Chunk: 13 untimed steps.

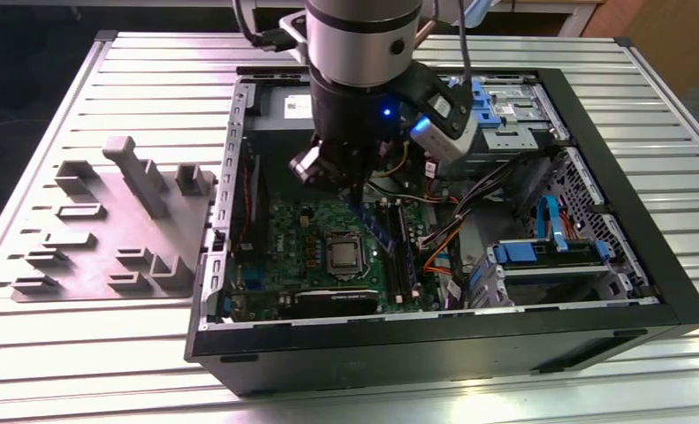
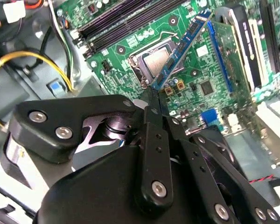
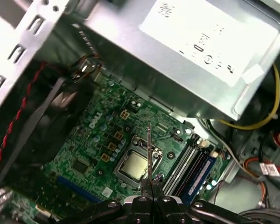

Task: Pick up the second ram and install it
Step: 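Insert the second ram into the second slot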

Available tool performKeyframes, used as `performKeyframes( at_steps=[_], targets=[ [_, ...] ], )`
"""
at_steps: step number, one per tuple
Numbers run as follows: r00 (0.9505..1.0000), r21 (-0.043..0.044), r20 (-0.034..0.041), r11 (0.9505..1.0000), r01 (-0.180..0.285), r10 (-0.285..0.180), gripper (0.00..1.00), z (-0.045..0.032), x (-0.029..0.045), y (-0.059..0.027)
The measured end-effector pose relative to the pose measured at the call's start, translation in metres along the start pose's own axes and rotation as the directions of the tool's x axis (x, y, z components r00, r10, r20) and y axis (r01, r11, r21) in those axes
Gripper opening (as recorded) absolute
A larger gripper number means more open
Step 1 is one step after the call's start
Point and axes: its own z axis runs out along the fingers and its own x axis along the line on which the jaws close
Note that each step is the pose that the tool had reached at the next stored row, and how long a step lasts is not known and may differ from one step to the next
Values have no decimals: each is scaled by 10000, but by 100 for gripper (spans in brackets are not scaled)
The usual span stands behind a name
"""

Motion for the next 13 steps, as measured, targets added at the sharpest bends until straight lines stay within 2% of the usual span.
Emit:
performKeyframes(
  at_steps=[3, 7, 10, 13],
  targets=[
    [9985, 16, 10, 9985, -555, 555, 11, 11, 0, 0],
    [9919, 34, 24, 9919, -1272, 1271, 11, 25, 1, 0],
    [9836, 49, 35, 9836, -1804, 1804, 11, 35, 1, 0],
    [9720, 62, 48, 9720, -2348, 2348, 11, 46, 1, -1]
  ],
)
